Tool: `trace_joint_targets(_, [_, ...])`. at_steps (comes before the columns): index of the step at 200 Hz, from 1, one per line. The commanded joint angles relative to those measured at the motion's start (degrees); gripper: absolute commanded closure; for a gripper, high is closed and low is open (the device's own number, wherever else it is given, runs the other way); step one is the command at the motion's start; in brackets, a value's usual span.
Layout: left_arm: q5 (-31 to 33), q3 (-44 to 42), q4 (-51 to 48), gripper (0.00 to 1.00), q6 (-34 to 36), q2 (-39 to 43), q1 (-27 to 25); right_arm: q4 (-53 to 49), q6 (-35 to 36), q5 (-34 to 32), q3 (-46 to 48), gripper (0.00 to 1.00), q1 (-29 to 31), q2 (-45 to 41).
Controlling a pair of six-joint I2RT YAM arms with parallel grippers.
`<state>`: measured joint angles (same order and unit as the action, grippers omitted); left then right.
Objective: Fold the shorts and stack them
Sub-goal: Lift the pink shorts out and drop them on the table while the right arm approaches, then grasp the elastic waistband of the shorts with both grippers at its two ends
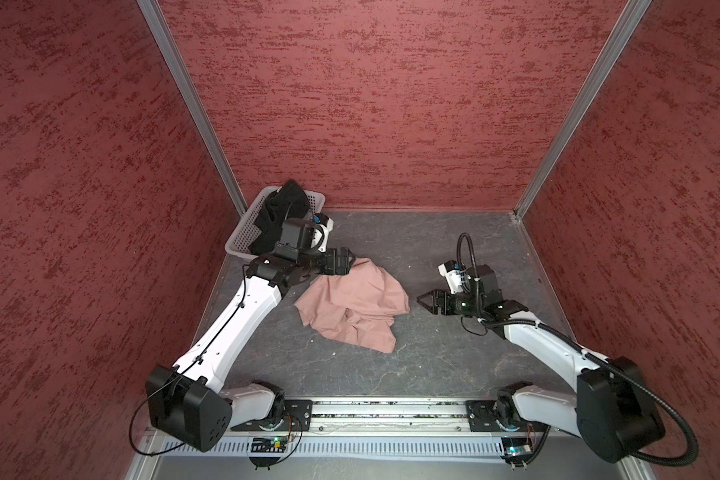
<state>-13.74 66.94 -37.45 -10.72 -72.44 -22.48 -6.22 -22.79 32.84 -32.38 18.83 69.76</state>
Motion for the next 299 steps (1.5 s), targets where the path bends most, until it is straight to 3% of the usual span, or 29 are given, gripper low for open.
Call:
trace_joint_targets(1, [-1.6,-5.4,-0.5,0.01,-2.5,-0.6,-2.9,7.8,-7.0,1.3,3.7,0.16,2.0,1.8])
trace_joint_targets(23, [-1.8,-9.2,3.4,0.00,-5.8,-0.8,-5.7,18.2,-10.1,1.8,5.9,0.16,2.6,6.6])
trace_joint_targets(45, [4.5,-9.9,4.1,0.01,-7.7,-2.0,-9.8,28.4,-11.6,3.2,6.0,0.18,4.1,12.1])
trace_joint_targets(104, [7.7,-10.8,3.3,0.00,-9.9,-2.1,-9.9,41.9,-15.7,3.4,2.6,0.34,7.8,27.6])
trace_joint_targets(120, [7.6,-10.8,2.9,0.00,-9.9,-0.2,-9.4,42.0,-15.2,1.8,1.7,0.50,7.8,27.2])
trace_joint_targets(140, [7.0,-10.7,2.3,0.04,-9.1,1.5,-8.3,40.1,-13.5,-0.2,-0.8,0.81,7.8,24.5])
trace_joint_targets(158, [8.9,-10.1,0.8,0.06,-8.0,2.7,-8.0,34.5,-10.7,0.6,-5.2,1.00,7.9,21.2])
trace_joint_targets(175, [9.7,-9.1,-0.7,0.06,-6.1,4.0,-7.8,22.0,-5.5,-0.3,-10.7,1.00,8.3,16.9])
trace_joint_targets(211, [10.5,-4.7,-3.6,0.00,-2.3,5.9,-6.9,-7.8,4.2,-8.7,-22.6,1.00,8.5,7.0])
trace_joint_targets(236, [8.5,-1.4,-3.9,0.01,0.5,6.6,-6.9,-21.1,7.0,-12.8,-29.3,1.00,8.6,1.8])
trace_joint_targets(273, [4.3,1.6,-3.7,0.01,3.7,7.7,-6.6,-29.0,9.6,-12.9,-38.9,1.00,8.6,-1.4])
trace_joint_targets(299, [-1.0,0.9,-2.8,0.01,6.1,8.7,-6.8,-22.8,7.5,-2.0,-40.6,1.00,9.0,3.3])
